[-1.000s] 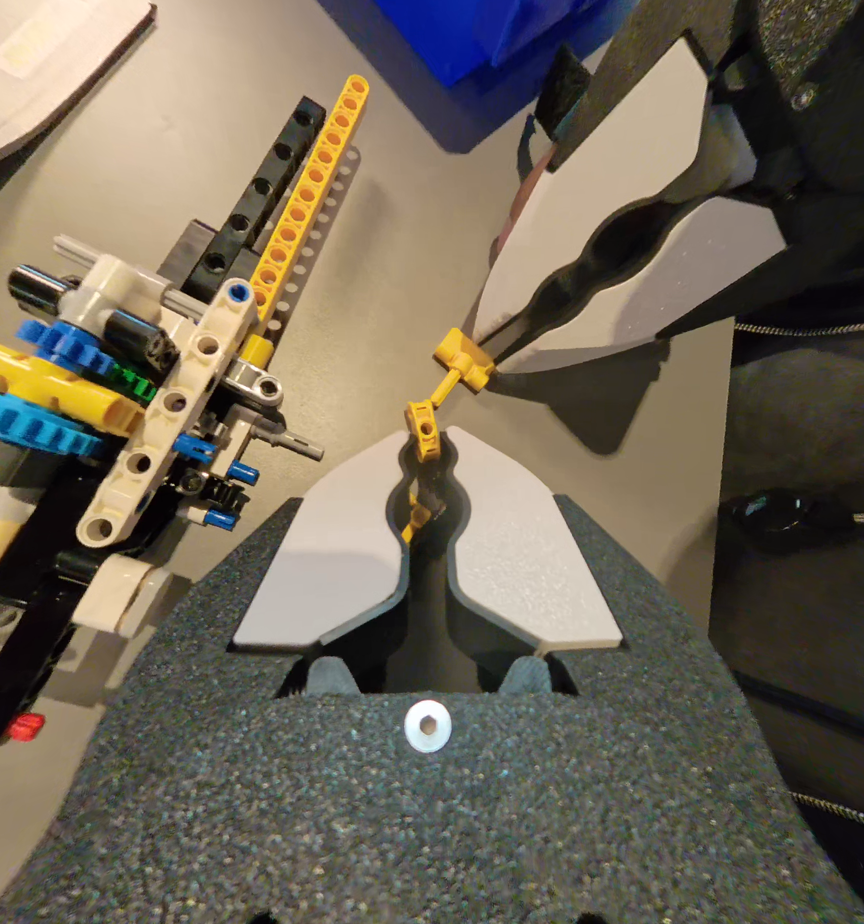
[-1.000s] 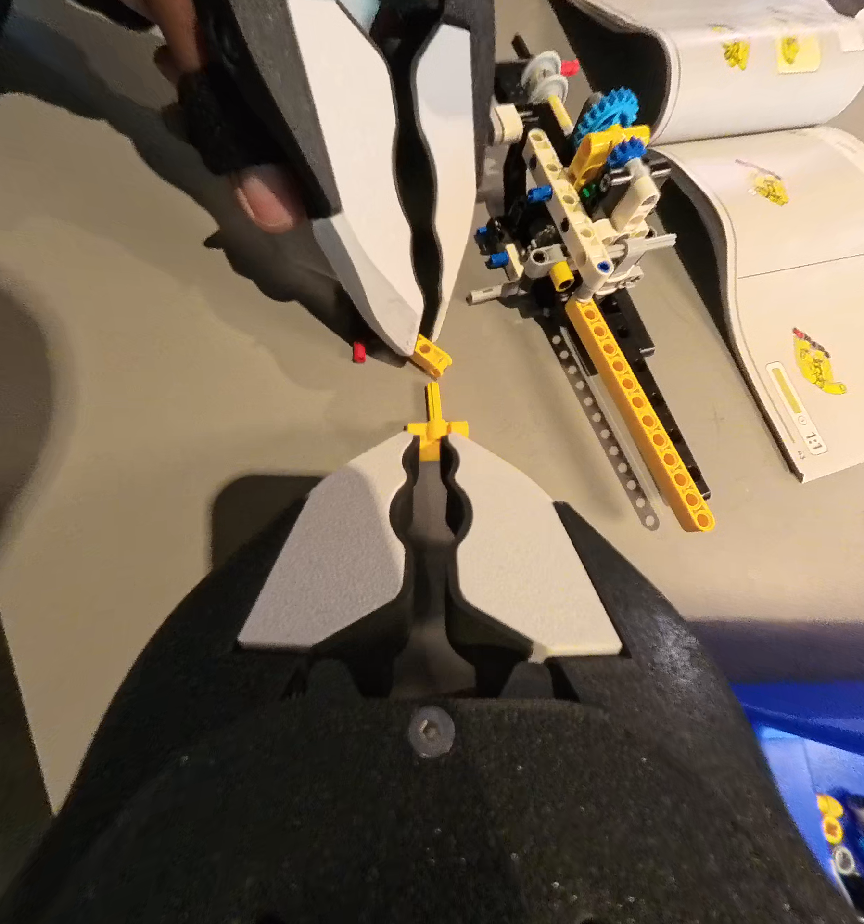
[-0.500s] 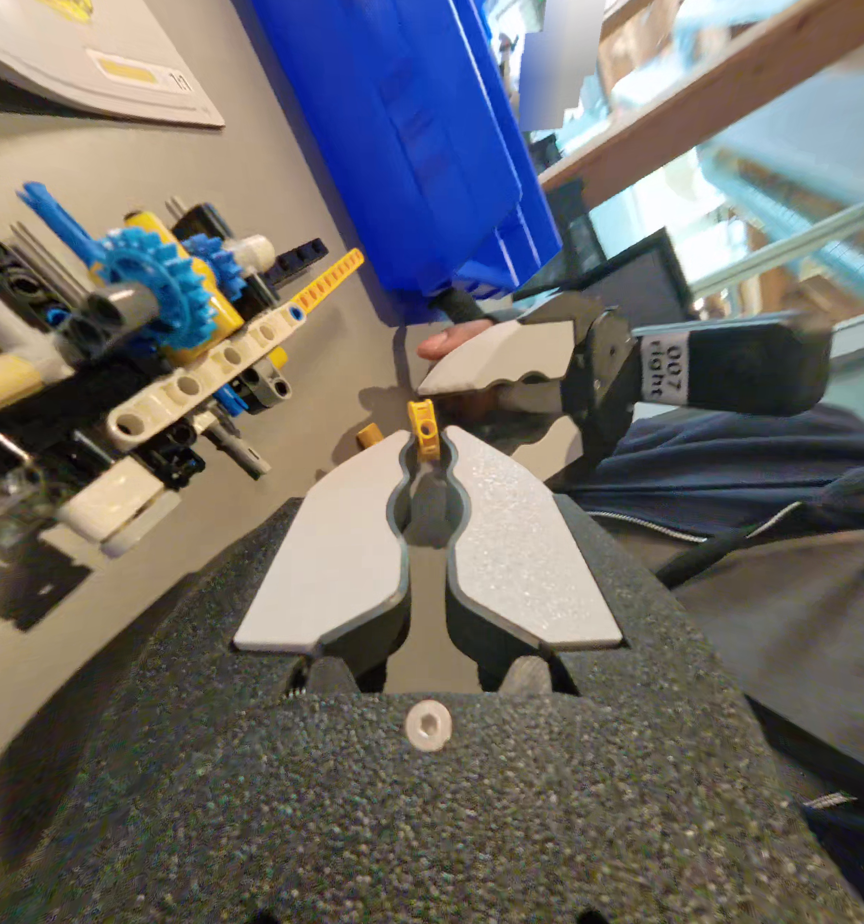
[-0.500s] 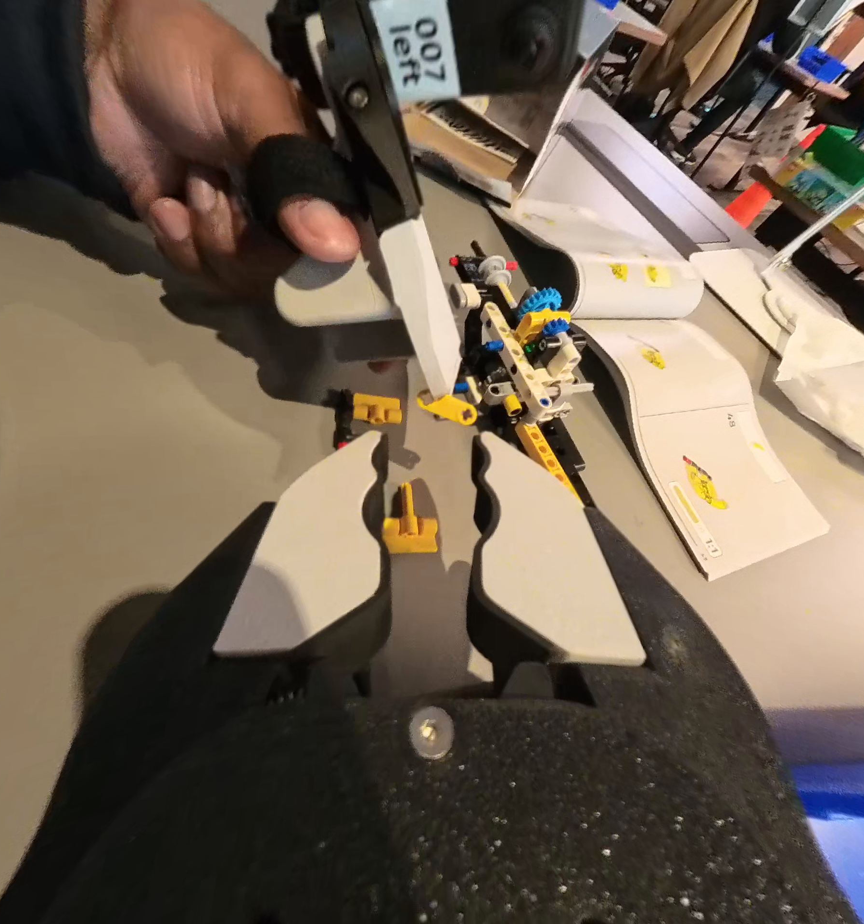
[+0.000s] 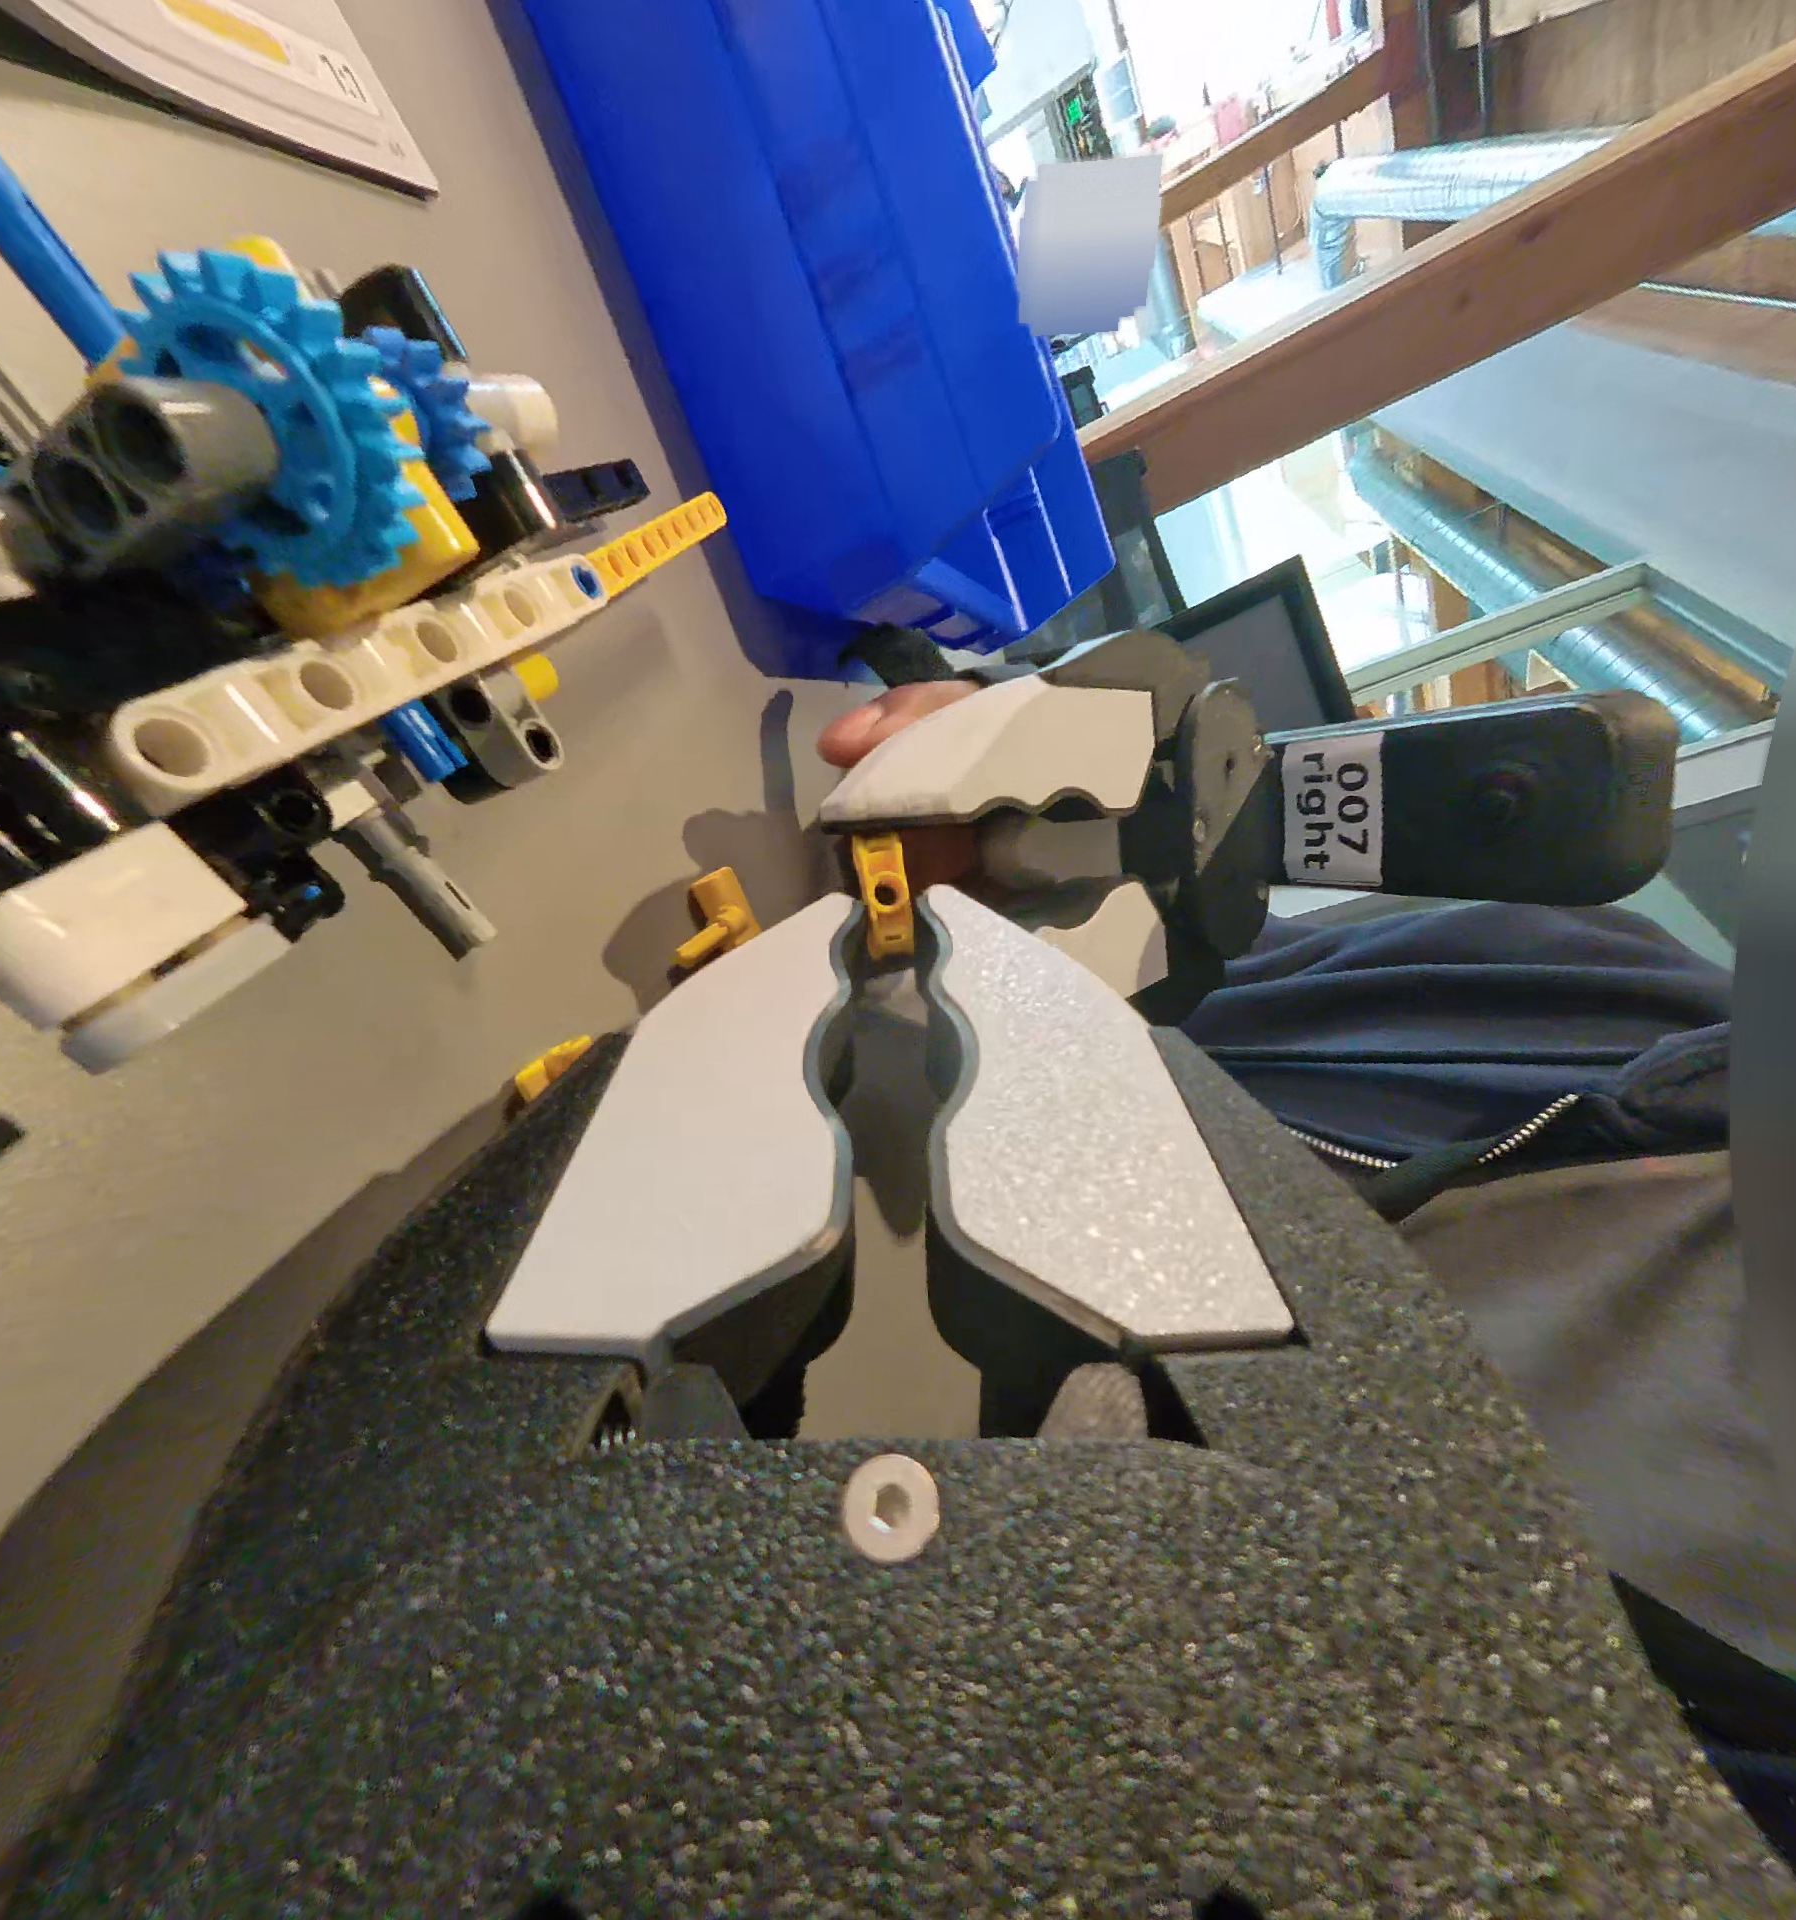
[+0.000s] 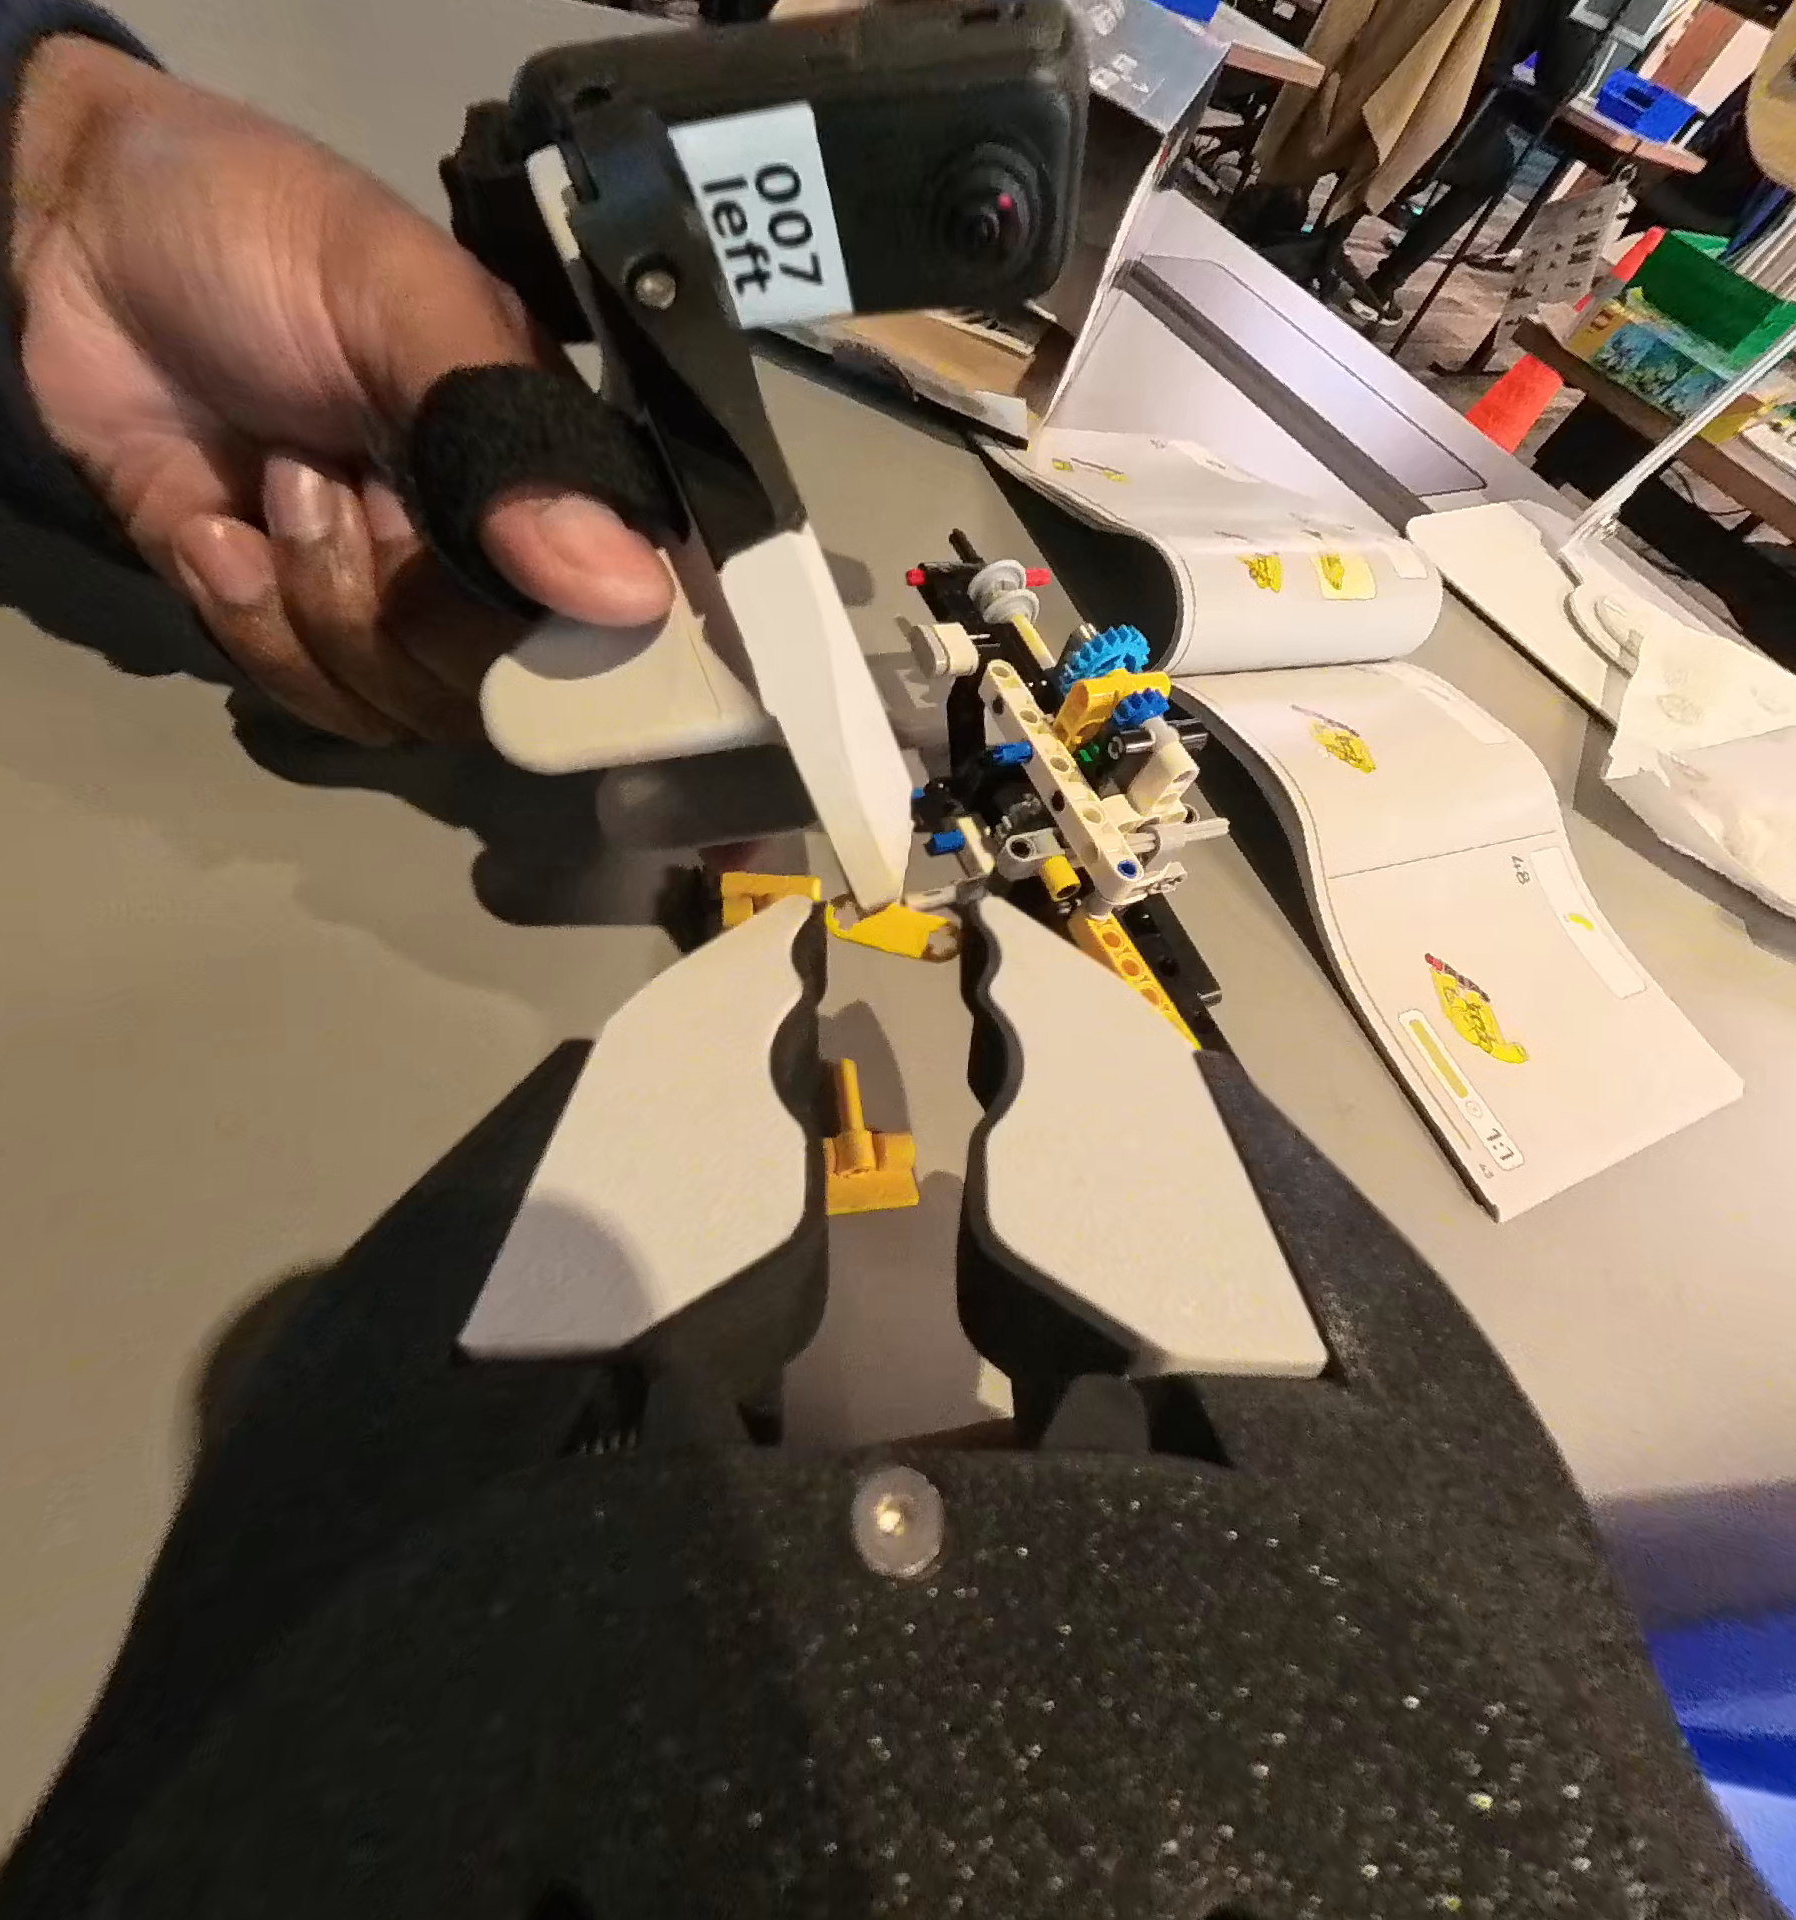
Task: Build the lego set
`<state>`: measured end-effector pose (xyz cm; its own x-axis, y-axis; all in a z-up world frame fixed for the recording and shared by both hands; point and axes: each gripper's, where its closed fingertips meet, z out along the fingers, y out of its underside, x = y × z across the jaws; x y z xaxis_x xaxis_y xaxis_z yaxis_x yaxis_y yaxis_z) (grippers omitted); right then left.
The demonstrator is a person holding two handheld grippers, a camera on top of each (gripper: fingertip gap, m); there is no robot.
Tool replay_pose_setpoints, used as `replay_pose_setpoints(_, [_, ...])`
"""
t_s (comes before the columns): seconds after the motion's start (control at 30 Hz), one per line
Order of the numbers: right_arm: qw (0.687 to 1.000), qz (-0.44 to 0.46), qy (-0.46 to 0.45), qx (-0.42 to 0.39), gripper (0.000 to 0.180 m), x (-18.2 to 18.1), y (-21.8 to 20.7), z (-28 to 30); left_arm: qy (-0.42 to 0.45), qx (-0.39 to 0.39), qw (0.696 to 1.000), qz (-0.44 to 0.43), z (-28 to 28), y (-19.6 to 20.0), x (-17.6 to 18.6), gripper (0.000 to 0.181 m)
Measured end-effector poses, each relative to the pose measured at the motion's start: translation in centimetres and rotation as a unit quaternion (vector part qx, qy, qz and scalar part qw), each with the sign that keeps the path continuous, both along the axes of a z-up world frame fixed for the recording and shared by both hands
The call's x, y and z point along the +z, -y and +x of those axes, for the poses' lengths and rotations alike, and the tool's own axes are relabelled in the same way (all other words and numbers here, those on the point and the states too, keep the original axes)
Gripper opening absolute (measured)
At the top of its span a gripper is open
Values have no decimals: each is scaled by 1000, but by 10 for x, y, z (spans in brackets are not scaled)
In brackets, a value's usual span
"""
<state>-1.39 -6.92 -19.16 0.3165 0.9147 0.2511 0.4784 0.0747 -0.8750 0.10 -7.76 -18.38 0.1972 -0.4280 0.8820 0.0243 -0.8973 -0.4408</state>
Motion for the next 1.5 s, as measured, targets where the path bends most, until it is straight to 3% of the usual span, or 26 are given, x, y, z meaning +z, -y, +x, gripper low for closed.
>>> replay_pose_setpoints(0.5, [987, -52, 138, 57, 24, -39, 5, -3, -135, -23, 980, 143, -20, -4, -19, 11])
replay_pose_setpoints(1.5, [968, -139, 191, 90, 24, -47, 7, 1, -152, -37, 975, 160, -29, -1, -23, 11])
